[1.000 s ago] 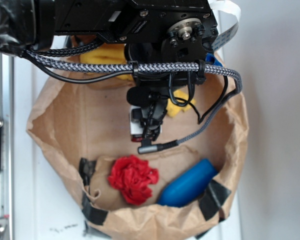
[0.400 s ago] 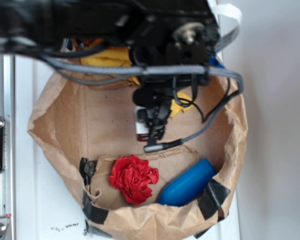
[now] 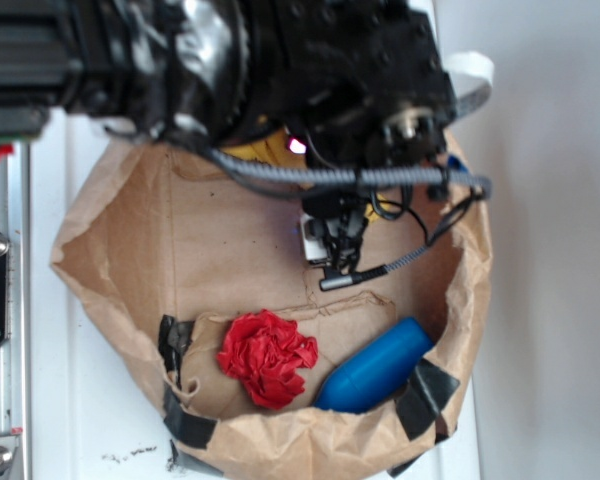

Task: Grab the yellow cloth.

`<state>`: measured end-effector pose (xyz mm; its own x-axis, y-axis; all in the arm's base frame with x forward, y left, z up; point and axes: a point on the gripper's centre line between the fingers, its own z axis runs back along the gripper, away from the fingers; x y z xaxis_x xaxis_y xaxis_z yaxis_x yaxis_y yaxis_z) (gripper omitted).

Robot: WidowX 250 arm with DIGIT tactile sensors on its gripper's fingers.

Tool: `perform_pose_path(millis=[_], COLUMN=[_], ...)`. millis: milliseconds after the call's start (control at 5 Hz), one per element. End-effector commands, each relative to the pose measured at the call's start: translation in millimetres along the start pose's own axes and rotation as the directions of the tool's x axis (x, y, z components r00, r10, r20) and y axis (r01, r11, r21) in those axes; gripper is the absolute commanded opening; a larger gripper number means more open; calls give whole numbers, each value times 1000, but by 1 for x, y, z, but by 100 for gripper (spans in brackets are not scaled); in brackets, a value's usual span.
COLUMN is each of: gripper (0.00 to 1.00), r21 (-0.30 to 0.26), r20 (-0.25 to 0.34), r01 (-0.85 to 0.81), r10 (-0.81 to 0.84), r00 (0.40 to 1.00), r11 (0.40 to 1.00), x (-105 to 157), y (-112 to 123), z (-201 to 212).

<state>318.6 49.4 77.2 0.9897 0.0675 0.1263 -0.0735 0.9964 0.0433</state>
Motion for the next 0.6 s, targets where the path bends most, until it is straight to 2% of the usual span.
perform_pose_path(millis=[0,400], gripper=[100,100], r21=[-10,2], r20=[89,139], r01=[26,58], r10=[-25,-57], r00=[996,989], r11=[1000,998], x=[13,-4], y=[14,44], z=[11,12])
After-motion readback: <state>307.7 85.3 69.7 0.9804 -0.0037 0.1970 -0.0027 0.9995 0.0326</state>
